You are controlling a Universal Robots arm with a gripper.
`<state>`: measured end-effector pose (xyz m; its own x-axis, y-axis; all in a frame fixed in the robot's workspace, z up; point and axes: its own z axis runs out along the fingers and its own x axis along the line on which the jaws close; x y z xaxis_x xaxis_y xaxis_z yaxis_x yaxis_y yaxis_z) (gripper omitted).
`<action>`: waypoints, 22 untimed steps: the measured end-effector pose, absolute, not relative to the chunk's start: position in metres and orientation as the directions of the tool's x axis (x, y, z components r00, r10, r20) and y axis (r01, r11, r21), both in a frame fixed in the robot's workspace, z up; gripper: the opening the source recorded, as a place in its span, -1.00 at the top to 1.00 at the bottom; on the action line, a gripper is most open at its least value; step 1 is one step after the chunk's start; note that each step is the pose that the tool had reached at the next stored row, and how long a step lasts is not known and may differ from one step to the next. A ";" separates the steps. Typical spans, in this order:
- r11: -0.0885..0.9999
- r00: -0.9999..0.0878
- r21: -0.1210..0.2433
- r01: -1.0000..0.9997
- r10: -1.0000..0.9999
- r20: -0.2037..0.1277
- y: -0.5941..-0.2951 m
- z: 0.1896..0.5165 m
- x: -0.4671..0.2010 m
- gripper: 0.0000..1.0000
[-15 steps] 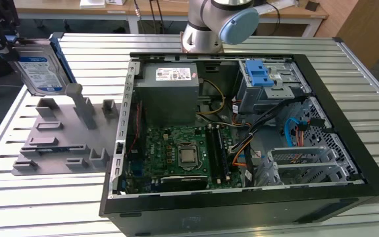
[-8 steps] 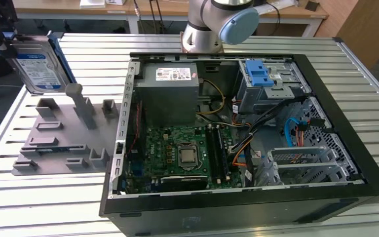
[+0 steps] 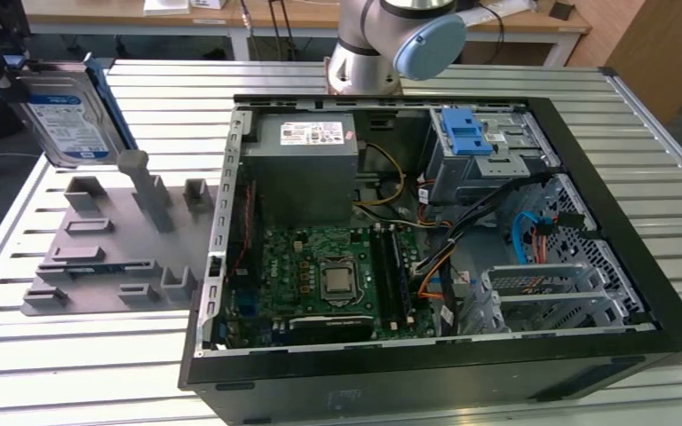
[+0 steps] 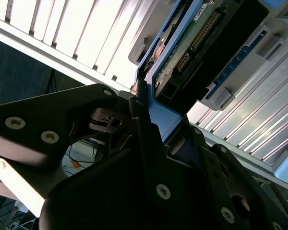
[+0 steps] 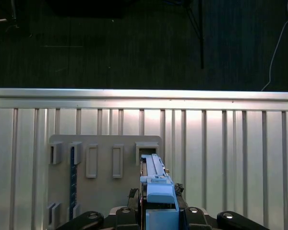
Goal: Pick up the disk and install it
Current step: 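Pick up the disk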
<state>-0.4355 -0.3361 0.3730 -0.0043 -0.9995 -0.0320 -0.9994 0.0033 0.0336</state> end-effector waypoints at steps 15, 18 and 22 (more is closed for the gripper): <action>0.004 -0.005 0.034 -0.999 -0.999 -0.032 -0.336 0.381 -0.436 0.27; 0.004 -0.005 0.034 -0.999 -0.999 -0.032 -0.336 0.384 -0.436 0.27; 0.004 -0.005 0.033 -0.999 -0.999 -0.032 -0.336 0.387 -0.436 0.27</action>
